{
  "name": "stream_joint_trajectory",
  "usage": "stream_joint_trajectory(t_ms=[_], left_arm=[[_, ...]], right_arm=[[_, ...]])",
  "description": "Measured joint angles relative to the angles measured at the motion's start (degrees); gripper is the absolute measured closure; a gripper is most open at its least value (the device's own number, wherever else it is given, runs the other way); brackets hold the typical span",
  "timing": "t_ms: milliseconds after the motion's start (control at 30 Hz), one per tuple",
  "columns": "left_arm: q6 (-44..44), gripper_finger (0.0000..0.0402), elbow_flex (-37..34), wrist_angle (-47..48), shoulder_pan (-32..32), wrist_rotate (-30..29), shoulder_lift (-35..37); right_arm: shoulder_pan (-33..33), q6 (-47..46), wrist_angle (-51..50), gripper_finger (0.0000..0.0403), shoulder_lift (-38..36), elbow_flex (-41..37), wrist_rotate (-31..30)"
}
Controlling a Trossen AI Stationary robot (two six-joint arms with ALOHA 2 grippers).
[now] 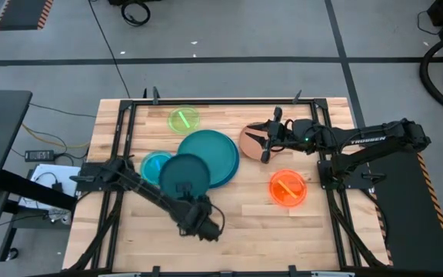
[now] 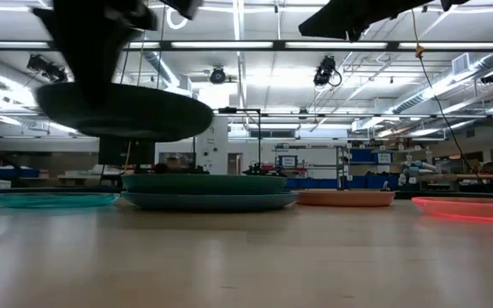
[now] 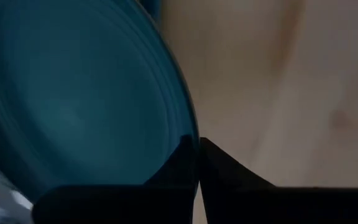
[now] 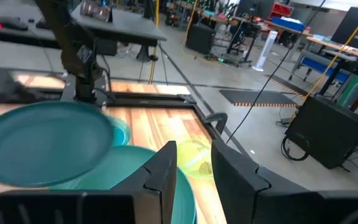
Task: Stack plastic plates
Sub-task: Stack the dark green plate on top of the green plate
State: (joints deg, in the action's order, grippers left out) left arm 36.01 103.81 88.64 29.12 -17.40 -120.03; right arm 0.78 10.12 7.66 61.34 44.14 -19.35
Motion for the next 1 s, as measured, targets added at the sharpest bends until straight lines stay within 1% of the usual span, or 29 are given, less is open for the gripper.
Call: stream_joint_trajectory(t_ms=[100, 233, 500, 600, 733, 1000], left_arm=[[-6.5, 0.039, 0.0, -0.2, -2.6, -3.4, 0.0], [-14.0, 0.039, 0.0, -2.0, -6.3, -6.1, 0.0], [-27.6, 0.039, -0.1, -9.0, -13.3, -6.7, 0.0], [-30.9, 0.0389, -1.0, -11.2, -15.5, -6.7, 0.1], [-34.5, 0.0389, -4.4, -13.4, -18.1, -5.6, 0.1], [-38.3, 0.0389, -12.4, -19.8, -21.0, -4.7, 1.4]], right_arm=[[-0.5, 0.0, -2.7, 0.0293, -1.1, 0.0, 0.0], [-0.8, -1.4, -7.6, 0.0293, -3.4, 0.0, 0.0], [-2.1, -7.8, -18.0, 0.0293, -8.3, 0.0, 0.0], [-3.3, -10.0, -22.0, 0.0293, -9.1, 0.0, 0.0], [-5.3, -12.6, -26.1, 0.0293, -9.6, 0.0, 0.0], [-9.1, -16.3, -29.1, 0.0293, -9.8, 0.0, 0.0]])
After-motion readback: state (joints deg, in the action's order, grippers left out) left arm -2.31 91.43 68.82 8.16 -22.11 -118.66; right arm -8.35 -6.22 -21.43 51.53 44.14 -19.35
